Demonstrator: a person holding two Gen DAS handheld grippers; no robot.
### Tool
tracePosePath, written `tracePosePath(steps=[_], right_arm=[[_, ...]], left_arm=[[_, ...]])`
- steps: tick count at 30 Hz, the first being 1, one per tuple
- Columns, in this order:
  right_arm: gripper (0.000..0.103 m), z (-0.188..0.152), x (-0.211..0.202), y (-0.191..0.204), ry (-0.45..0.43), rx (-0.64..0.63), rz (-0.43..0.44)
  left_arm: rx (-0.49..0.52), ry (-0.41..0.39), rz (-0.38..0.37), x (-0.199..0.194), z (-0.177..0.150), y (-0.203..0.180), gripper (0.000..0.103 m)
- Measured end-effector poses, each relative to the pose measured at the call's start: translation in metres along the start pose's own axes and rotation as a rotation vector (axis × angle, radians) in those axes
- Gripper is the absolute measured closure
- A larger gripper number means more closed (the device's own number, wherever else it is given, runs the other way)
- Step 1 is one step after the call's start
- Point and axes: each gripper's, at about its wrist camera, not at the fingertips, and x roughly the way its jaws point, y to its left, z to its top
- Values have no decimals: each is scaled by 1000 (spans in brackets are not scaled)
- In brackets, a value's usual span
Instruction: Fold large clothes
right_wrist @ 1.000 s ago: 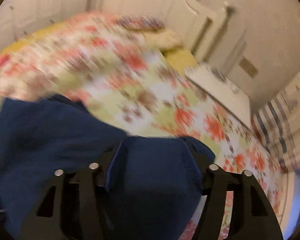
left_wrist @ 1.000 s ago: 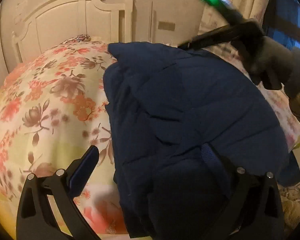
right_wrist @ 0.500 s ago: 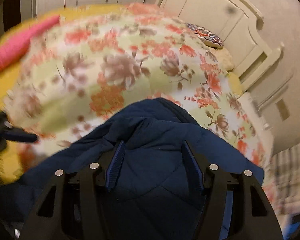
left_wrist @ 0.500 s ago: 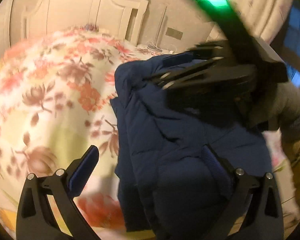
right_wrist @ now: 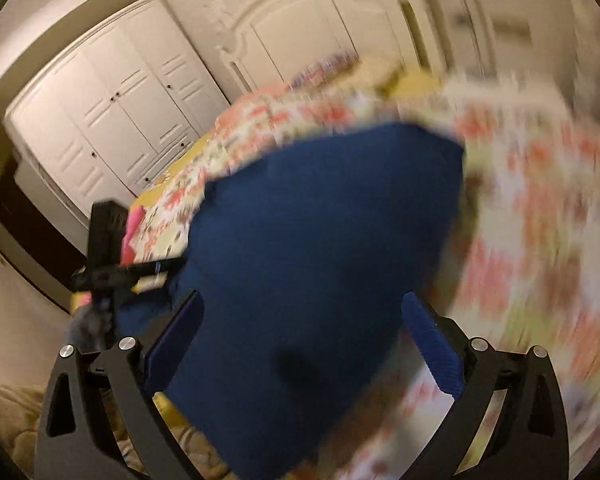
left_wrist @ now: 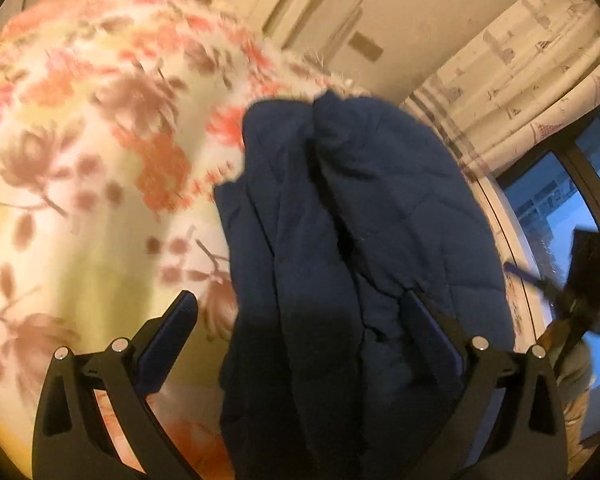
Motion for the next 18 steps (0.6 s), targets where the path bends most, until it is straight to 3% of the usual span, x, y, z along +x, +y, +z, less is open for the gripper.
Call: tracePosePath(steps=[2,4,5,9,10,11,13,16,18], right_arm=[[5,-17,12,-8,45,33,11],[5,-31,28,-11,84,67,75],[4,-35,34,-13,90,92,120],[4,-38,52,-12,66,132,141],[5,-39,52,-8,59,113,133],[13,-40,49,-2,35,76,119],[20,-43,41,11,-23,8,71],[26,-44,30,15,-100,-36,33],[27,-37,19,11,-158,-53,11]], left_arm=[[-23,17,-25,9,0,5,2],[-45,33,-65,17,-2,10,2],[-64,44,-97,21,-4,14,2],[-49,34,-133,26,-4,13,2],[-56,51,-172,28,-5,11,15],[-63,65,-217,29,-5,9,23],[-12,22,-176,22,-5,-7,34],[30,-30,-157,18,1,-32,47],[40,-51,-177,23,12,-47,49]])
